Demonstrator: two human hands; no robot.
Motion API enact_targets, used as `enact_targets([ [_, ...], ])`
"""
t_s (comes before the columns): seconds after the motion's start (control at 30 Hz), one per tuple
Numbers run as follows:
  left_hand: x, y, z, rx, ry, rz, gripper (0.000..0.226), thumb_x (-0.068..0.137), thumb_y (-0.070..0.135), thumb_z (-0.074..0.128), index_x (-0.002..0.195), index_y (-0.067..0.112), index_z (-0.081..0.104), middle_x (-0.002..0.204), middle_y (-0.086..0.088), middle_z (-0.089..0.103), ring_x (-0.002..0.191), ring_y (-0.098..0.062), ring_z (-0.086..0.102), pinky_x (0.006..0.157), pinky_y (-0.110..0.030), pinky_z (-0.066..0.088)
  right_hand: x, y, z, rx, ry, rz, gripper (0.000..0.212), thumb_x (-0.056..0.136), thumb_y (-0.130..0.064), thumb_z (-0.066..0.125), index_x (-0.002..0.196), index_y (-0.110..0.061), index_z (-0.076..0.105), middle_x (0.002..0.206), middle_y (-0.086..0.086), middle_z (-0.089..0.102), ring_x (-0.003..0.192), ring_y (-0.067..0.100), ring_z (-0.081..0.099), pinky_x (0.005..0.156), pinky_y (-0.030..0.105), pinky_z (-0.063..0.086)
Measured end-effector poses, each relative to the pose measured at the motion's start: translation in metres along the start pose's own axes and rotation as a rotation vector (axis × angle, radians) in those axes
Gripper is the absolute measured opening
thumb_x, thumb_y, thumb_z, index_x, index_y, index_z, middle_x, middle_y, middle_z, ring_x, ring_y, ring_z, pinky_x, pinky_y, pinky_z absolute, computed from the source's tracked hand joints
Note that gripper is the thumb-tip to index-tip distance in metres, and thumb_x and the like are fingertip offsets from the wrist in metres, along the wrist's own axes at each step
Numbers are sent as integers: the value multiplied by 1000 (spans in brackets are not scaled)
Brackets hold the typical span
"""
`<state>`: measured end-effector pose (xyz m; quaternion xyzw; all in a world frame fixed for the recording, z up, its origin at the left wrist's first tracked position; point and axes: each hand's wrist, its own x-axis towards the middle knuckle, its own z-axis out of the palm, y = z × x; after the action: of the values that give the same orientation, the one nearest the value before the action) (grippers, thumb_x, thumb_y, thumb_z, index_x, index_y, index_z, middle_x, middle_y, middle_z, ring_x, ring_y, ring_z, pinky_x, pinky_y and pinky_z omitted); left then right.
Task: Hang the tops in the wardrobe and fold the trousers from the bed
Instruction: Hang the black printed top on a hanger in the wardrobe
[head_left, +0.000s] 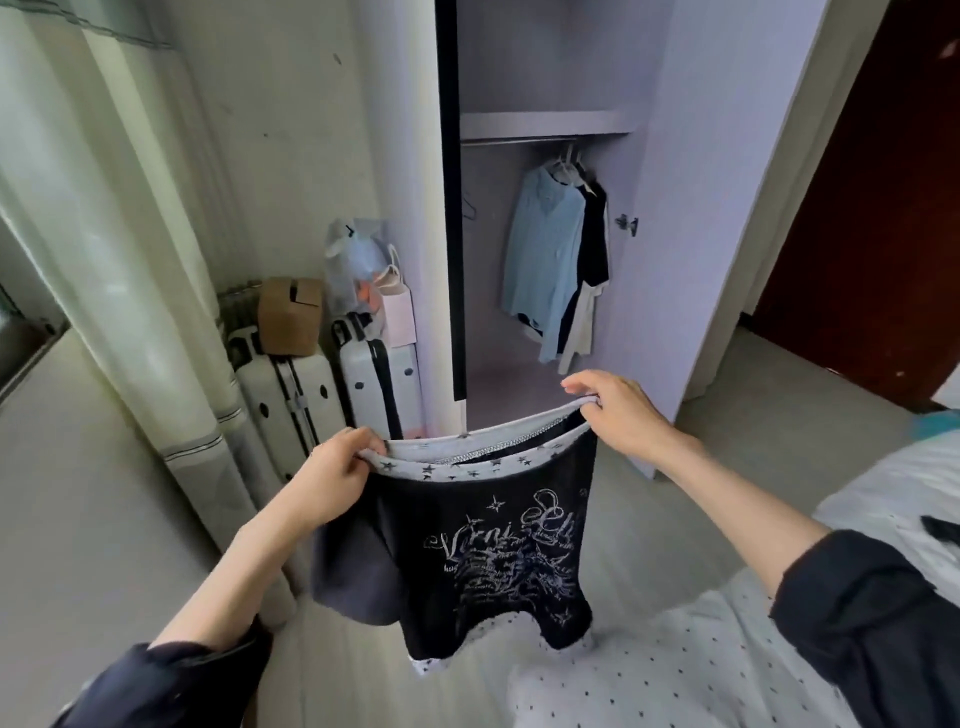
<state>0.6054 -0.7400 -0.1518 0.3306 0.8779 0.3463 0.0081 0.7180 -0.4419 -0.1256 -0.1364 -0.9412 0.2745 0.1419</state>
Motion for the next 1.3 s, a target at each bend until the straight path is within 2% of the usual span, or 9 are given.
enact_targets([
  [0.1,62,-20,15,-80,-30,-36,31,84,-5,48,68,21,54,80,-2,58,73,-18,50,63,-17,34,50,15,11,-12,-72,86,44,87,5,34,103,-16,70,93,-4,62,69,8,51,65,22,39],
  [0.2,113,-36,29,-85,-42,-40,27,88,13,54,62,23,55,65,6,56,63,-11,49,56,-8,35,93,27,19,-62,-131,202,25,84,4,36,80,5,60,69,10,49,59,16,37,49,26,26],
  [0.33,177,-56,46,-65,-123,-15,34,91,28,58,59,17,51,59,4,49,59,-14,44,55,-14,34,136,44,23,-15,-211,318,20,86,-6,43,67,-11,43,65,1,39,61,16,33,53,30,21],
  [0.5,255,-55,79,-8,-283,69,21,88,20,62,70,15,52,80,-3,59,73,-19,51,65,-19,36,178,76,13,-80,-251,400,16,85,-19,59,73,-22,50,75,-1,57,72,16,50,60,28,33],
  [0.6,286,-48,110,-11,-374,153,19,86,6,59,79,17,46,82,-2,53,72,-16,46,60,-10,34,194,102,4,-123,-118,459,33,85,-28,66,63,-21,44,67,-4,47,71,18,44,54,25,28],
  [0.83,376,-4,183,30,-209,235,35,81,-8,44,112,9,44,99,-7,50,91,-26,48,77,-31,38,244,180,-26,-190,138,487,19,88,-13,53,69,-17,51,71,6,56,73,26,52,62,34,42],
  [0.97,447,9,220,192,-85,164,30,87,-2,42,112,5,57,104,-12,54,95,-33,52,82,-38,42,293,241,-46,-280,52,472,30,88,-10,50,64,-22,38,73,6,49,75,27,48,67,37,43],
  [1.1,516,16,254,330,-60,11,28,88,6,44,110,4,61,105,-15,57,98,-35,51,77,-38,42,347,305,-60,-372,-54,506,8,87,-8,48,86,-15,45,86,7,48,88,29,49,65,34,39],
  [1.3,610,30,274,48,-166,-188,26,87,4,49,104,6,69,104,-13,67,105,-32,55,81,-25,40,425,361,-66,-449,-166,352,17,88,-22,57,83,-20,41,92,8,56,91,27,53,66,32,38],
])
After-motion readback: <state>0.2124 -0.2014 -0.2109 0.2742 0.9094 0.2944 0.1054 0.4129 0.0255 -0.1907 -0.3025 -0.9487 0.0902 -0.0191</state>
